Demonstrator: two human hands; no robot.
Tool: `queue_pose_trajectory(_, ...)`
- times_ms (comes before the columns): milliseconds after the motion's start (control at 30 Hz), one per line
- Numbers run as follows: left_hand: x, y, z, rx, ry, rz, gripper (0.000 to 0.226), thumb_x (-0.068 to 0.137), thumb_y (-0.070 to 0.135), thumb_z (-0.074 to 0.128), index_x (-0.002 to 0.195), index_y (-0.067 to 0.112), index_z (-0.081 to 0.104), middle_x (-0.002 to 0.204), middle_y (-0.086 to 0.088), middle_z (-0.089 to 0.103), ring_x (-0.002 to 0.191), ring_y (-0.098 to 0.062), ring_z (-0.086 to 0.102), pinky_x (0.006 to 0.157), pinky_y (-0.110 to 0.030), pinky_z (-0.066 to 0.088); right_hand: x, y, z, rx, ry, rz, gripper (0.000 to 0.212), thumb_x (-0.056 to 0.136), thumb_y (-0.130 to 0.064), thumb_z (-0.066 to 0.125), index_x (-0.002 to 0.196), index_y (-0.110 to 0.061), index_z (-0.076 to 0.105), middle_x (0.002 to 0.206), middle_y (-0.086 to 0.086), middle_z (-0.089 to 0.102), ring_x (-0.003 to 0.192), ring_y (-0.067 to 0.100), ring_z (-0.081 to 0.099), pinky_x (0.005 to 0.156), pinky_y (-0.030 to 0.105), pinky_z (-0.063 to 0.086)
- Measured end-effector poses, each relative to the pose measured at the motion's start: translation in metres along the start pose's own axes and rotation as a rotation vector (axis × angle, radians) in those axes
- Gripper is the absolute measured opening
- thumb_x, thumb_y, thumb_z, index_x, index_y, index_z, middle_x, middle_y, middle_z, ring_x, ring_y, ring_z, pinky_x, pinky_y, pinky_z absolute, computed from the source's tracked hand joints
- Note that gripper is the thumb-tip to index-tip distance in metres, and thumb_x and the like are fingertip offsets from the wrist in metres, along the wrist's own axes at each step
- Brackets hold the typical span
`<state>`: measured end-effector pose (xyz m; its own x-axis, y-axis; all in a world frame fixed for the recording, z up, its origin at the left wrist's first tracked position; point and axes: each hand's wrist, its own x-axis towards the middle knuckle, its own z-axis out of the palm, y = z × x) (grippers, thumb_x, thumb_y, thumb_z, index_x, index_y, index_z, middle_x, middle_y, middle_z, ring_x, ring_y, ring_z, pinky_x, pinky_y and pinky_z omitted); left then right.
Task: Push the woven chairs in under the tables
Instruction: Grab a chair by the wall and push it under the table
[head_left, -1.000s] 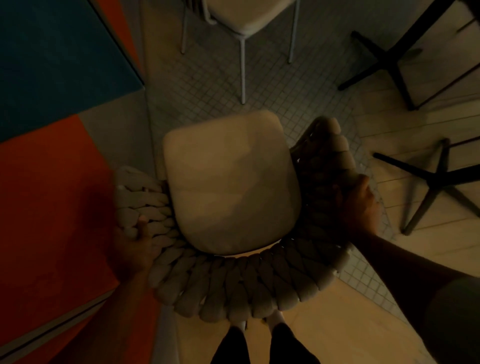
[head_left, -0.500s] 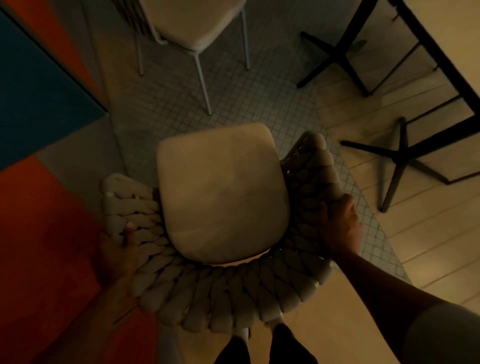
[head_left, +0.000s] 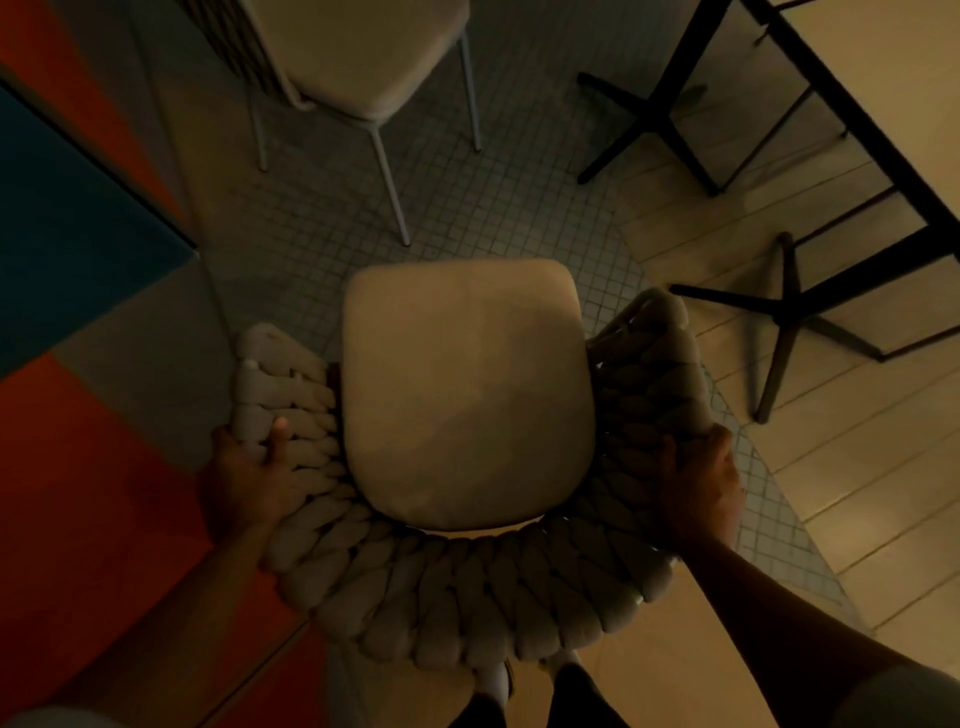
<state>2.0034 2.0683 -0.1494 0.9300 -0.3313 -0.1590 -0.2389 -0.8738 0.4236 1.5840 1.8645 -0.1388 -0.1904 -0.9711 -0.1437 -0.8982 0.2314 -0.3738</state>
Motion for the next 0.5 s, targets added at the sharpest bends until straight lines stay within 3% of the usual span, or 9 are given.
queue_pose_trajectory(233, 0.028, 0.010, -0.001, 0.010, -0.009, 0.056, 0.058, 0.094, 0.059, 0.062, 0.109, 0.005, 0.054, 0.098, -0.028, 0.068, 0.090, -0.048, 0.066, 0.070, -0.048, 0.053, -0.013, -0.010, 0.012, -0.022, 0.052, 0.045, 0.046, 0.100, -0.036, 0.063, 0.132, -0.013, 0.039, 0.113, 0.019, 0.065, 0.085, 0.037, 0.067, 0.064, 0.040, 0.053)
queue_pose_trajectory(500, 0.080, 0.020, -0.001, 0.087, -0.012, 0.132, 0.064, 0.093, 0.061, 0.062, 0.109, 0.000, 0.053, 0.099, -0.033, 0.066, 0.092, -0.052, 0.064, 0.072, -0.054, 0.053, -0.019, -0.032, 0.030, -0.021, 0.066, 0.153, 0.043, 0.100, -0.034, 0.063, 0.128, -0.010, 0.041, 0.114, 0.020, 0.064, 0.086, 0.039, 0.067, 0.066, 0.037, 0.044)
